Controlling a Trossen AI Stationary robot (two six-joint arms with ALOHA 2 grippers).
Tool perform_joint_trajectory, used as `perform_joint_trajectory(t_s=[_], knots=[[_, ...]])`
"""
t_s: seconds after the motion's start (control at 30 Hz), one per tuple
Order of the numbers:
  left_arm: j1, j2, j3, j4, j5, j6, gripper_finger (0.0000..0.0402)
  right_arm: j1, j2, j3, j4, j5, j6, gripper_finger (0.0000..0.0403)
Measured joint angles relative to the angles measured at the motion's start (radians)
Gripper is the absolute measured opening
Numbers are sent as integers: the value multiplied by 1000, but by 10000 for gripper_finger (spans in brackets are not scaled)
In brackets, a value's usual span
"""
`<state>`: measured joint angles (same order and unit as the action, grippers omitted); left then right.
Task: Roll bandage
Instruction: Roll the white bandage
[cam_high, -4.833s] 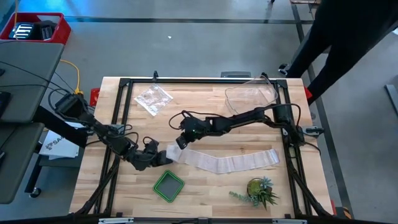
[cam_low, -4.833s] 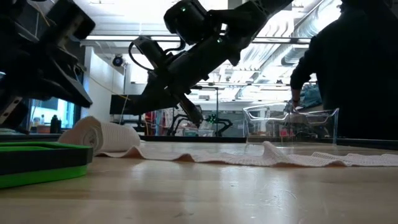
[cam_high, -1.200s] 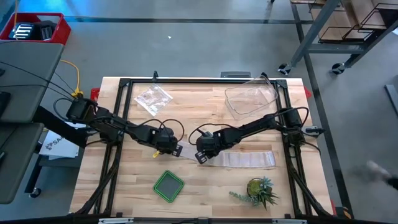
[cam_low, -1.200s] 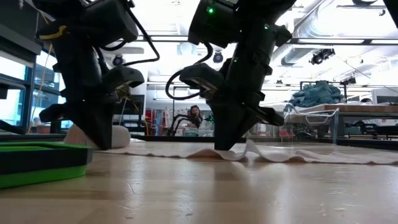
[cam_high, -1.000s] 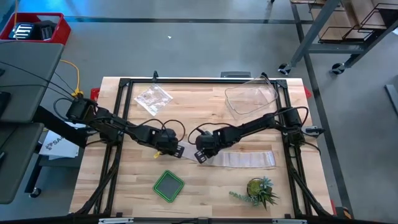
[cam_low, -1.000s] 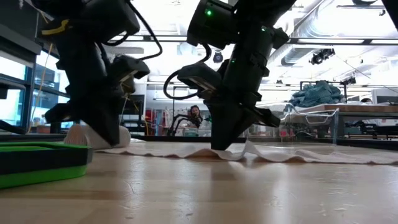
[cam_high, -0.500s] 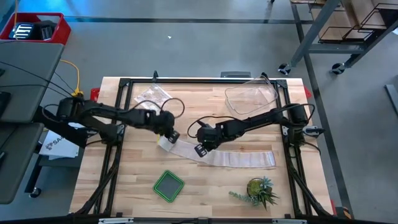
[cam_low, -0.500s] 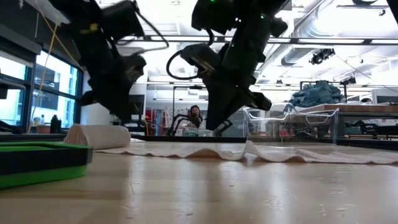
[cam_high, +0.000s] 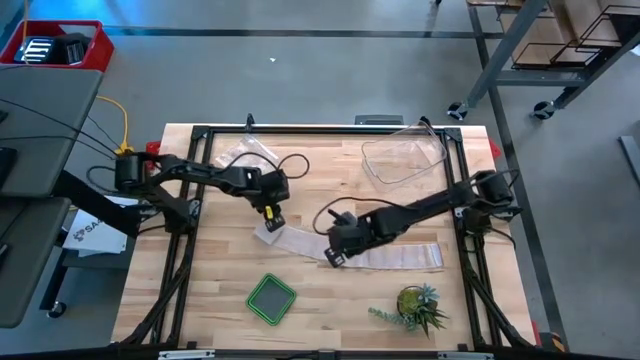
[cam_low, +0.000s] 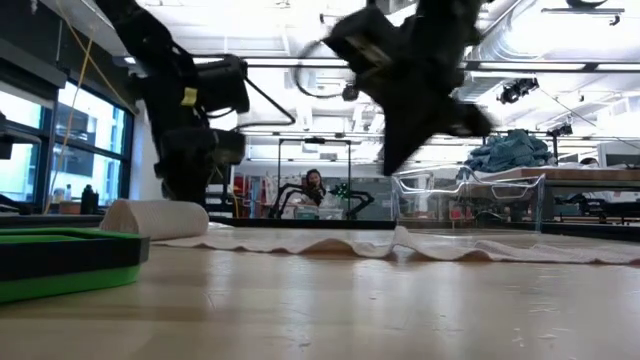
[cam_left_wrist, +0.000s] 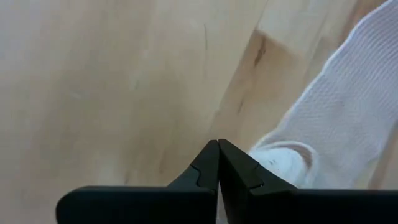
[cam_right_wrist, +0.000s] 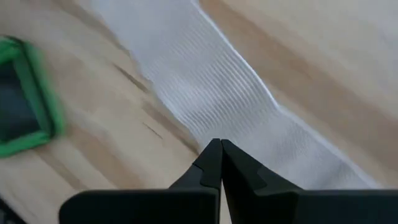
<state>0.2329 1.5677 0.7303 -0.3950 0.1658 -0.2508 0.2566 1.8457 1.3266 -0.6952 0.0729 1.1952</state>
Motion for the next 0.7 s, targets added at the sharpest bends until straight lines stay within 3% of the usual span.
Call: perform_joint_trajectory(t_s=[0.3,0.5,0.7], knots=[[-54,21,5,-55,0,-36,0,81,-34,0,-228,-80,194,0],[-78,10,0,-189,18,-140,0,83,-71,-2,-403,-125,179,0],[-127,-15,-26,-205,-14,-224,0,62,-196,-227,-312,-211,195,0]])
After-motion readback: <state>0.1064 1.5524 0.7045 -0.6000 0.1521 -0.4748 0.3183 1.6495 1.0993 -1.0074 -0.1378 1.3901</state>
